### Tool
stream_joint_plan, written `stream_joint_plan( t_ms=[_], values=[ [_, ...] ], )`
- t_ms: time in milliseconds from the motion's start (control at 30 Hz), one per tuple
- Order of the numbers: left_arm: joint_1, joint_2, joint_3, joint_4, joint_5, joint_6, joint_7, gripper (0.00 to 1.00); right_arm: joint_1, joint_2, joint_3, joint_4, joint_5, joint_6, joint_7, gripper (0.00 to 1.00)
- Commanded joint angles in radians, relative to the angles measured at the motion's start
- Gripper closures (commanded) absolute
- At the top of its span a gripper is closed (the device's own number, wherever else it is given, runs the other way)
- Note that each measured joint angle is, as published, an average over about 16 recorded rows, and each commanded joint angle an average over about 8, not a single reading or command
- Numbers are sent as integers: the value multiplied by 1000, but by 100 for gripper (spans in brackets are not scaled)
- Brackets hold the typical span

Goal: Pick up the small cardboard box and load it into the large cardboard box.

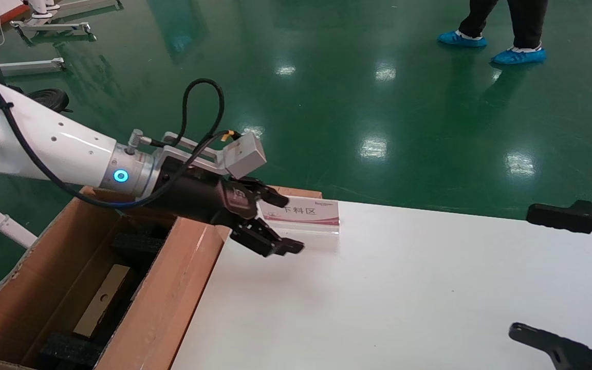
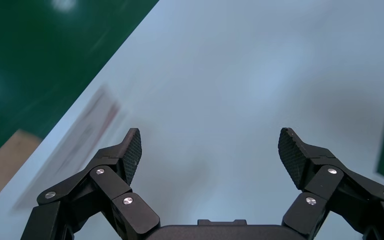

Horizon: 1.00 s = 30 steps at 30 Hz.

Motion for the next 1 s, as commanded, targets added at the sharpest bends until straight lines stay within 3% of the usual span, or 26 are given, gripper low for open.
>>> stream_joint_plan(
  t_ms=[33,1000],
  values=[
    [42,-2,-60,-23,-14,13,13,0,0,0,1,0,0,0,0,0],
    [654,-38,-945,-360,-217,205,204,0,-3,-4,11,3,-8,-4,6,0]
  ],
)
